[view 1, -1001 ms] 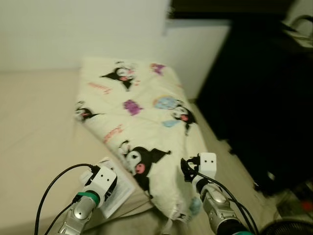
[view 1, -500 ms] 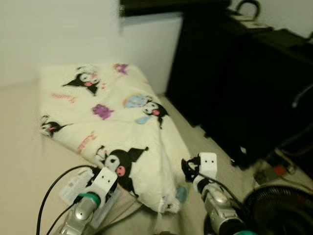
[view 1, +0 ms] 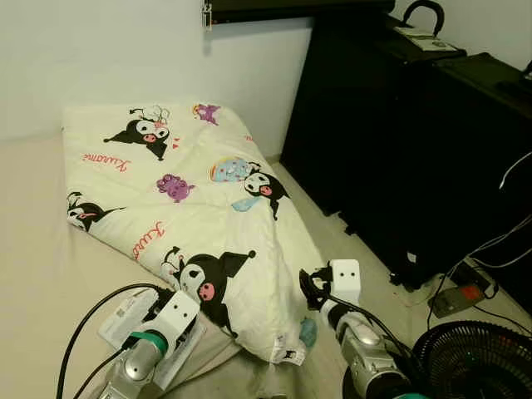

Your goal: Clean up the room

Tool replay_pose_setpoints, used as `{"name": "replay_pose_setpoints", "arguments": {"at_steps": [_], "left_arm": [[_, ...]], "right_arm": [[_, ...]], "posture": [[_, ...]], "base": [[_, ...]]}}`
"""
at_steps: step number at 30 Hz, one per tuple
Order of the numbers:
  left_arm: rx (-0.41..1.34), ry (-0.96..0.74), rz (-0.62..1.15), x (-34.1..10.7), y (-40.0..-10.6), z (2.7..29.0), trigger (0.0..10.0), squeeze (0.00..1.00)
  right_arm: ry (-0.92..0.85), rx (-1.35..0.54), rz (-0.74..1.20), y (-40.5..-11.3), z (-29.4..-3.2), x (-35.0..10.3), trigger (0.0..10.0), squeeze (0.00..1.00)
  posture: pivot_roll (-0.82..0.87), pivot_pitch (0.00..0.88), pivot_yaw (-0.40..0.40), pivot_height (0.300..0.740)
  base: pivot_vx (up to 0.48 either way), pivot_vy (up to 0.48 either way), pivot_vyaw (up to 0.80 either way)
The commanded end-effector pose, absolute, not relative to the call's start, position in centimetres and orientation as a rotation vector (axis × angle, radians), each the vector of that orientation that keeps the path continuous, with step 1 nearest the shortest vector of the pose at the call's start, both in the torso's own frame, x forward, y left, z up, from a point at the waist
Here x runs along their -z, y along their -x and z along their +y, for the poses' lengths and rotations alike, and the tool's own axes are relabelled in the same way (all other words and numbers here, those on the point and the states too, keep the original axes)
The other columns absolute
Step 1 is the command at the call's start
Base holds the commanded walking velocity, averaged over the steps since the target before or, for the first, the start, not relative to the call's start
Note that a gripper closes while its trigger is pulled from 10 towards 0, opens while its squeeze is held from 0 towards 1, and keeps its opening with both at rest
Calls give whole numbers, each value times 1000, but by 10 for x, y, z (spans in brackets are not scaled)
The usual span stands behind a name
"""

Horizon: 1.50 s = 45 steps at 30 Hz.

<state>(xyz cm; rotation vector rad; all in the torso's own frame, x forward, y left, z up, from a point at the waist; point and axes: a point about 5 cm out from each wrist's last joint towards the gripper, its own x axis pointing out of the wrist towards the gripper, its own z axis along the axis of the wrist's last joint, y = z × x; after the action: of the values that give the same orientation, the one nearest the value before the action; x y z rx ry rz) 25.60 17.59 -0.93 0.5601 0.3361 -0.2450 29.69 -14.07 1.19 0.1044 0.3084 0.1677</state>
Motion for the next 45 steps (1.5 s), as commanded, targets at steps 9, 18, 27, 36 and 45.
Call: {"name": "replay_pose_setpoints", "arguments": {"at_steps": [9,18,27,36,45], "left_arm": [[382,-775,308,23,-234,176,10000,0],[513,-985,207,23,-224,177,10000,0],[650,-1259,-78,7,-209,182,10000,455],[654,-1278,-201,-3,-189,181,10000,1000],[616,-1285,-182,0,-147,196,10000,769]], "right_arm": [[-112,-188,323,-292,-140,-8,10000,0],[-105,-192,318,-294,-142,-10,10000,0],[-105,-181,293,-301,-143,-17,10000,0],[-106,-179,302,-296,-143,-13,10000,0],[-104,-169,311,-293,-145,-10,10000,0]], "posture": [[77,21,-28,617],[85,42,-41,592],[89,51,-37,587],[91,60,-33,587],[87,63,-26,587]], "base": [[0,0,0],[0,0,0],[0,0,0],[0,0,0],[0,0,0]]}}
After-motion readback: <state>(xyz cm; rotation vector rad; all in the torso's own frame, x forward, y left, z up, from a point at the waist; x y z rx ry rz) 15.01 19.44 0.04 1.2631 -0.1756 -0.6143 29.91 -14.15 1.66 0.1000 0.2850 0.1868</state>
